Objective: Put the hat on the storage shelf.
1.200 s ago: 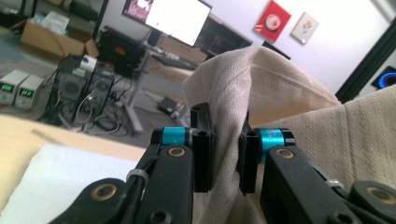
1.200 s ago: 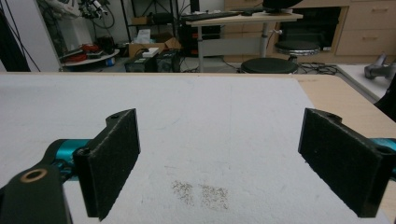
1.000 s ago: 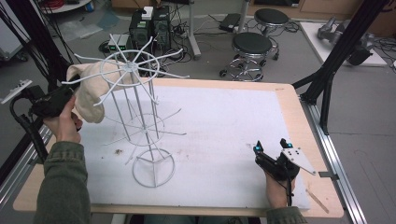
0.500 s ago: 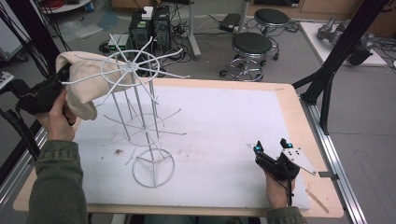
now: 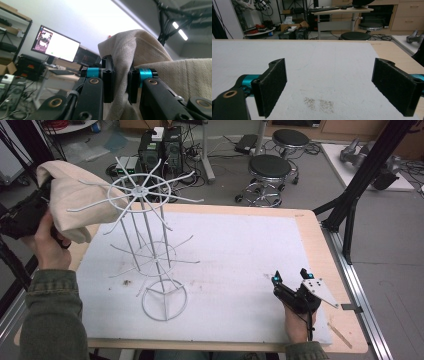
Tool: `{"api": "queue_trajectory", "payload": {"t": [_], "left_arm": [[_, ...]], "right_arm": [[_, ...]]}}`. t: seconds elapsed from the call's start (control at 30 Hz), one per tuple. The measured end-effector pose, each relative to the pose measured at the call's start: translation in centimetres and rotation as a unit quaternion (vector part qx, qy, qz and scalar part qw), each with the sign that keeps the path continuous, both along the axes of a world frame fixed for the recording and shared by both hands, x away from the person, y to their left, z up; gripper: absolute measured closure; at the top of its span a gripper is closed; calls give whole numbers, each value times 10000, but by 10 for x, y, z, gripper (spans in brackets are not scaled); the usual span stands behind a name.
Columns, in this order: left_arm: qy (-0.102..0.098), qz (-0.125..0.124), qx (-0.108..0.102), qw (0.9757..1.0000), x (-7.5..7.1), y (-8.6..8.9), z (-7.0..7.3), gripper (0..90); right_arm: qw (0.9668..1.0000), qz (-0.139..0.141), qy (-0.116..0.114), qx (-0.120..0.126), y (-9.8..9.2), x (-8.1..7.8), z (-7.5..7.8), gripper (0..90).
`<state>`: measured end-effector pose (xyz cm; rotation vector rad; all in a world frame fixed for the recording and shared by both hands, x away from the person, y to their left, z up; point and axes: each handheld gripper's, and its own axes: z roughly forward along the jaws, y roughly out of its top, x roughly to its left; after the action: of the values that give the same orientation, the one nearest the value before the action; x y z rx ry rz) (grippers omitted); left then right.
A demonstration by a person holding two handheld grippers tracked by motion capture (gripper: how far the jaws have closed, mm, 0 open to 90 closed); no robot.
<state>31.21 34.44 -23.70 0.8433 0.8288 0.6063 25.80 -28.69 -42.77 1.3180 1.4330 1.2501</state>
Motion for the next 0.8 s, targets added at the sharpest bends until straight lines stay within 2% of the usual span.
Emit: {"api": "queue_trajectory", "payload": {"t": [0.13, 0.17, 0.27, 0.53, 0.6, 0.67, 0.8], "left_arm": [[-67, 89, -74, 9999, -4, 5, 4, 803], [-120, 89, -186, 9997, -7, 8, 7, 803], [-238, 118, -268, 9993, -12, 11, 15, 803], [-544, 144, -358, 9978, -23, 9, 40, 801], [-584, 168, -328, 9976, -25, 8, 45, 801], [-663, 247, -287, 9971, -29, 7, 54, 801], [-859, 289, -382, 9951, -37, 9, 65, 798]], "right_arm": [[10000, 2, 11, 5, 0, 0, 0, 119], [10000, -2, -2, -1, 0, 0, 0, 119], [10000, 1, 2, -27, 0, 0, 0, 119], [10000, 3, -17, -26, 0, 0, 0, 119], [10000, 4, -16, -25, 0, 0, 0, 119], [10000, -1, -17, -18, 0, 0, 0, 119], [10000, -5, 4, 12, 0, 0, 0, 119]]}}
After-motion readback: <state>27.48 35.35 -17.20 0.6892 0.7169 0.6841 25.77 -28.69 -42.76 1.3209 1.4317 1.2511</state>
